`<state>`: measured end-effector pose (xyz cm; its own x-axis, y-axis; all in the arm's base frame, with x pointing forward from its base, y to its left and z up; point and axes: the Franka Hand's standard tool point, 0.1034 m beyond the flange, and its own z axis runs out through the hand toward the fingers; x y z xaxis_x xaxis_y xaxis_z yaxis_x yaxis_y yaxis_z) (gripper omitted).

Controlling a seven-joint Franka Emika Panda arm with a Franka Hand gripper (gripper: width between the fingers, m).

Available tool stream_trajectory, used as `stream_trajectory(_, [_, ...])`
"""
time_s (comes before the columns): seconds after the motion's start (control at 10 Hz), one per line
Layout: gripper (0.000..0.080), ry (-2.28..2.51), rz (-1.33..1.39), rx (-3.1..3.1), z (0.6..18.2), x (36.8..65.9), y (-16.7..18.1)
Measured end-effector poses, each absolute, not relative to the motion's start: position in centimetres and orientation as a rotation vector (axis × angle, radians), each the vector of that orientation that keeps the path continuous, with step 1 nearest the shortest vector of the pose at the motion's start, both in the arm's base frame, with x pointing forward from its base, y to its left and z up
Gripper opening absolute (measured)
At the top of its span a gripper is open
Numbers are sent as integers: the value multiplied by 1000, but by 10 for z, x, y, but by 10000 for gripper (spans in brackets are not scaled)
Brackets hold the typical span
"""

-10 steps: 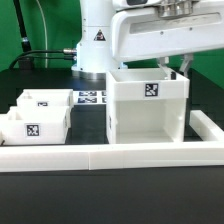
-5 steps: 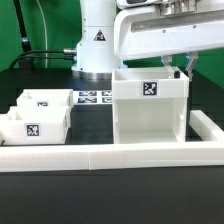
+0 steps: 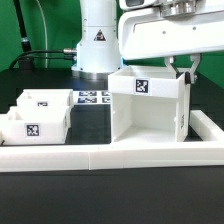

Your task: Assemble drawer

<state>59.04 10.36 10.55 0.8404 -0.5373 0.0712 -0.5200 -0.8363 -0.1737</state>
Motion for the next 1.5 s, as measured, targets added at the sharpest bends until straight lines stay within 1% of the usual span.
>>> stream_trajectory(0.2, [45,914,-178,-2833,107,592,106])
stream_trajectory(0.5, [46,1439,-135,-2544,106,587,101])
stream_trajectory(0.7, [48,1682,-98,-2381,107,589,96])
stream_trajectory(1.3, [47,1949,-9,-2119,108,589,103])
stream_trajectory(1.5, [47,1979,20,-2095,103,593,101])
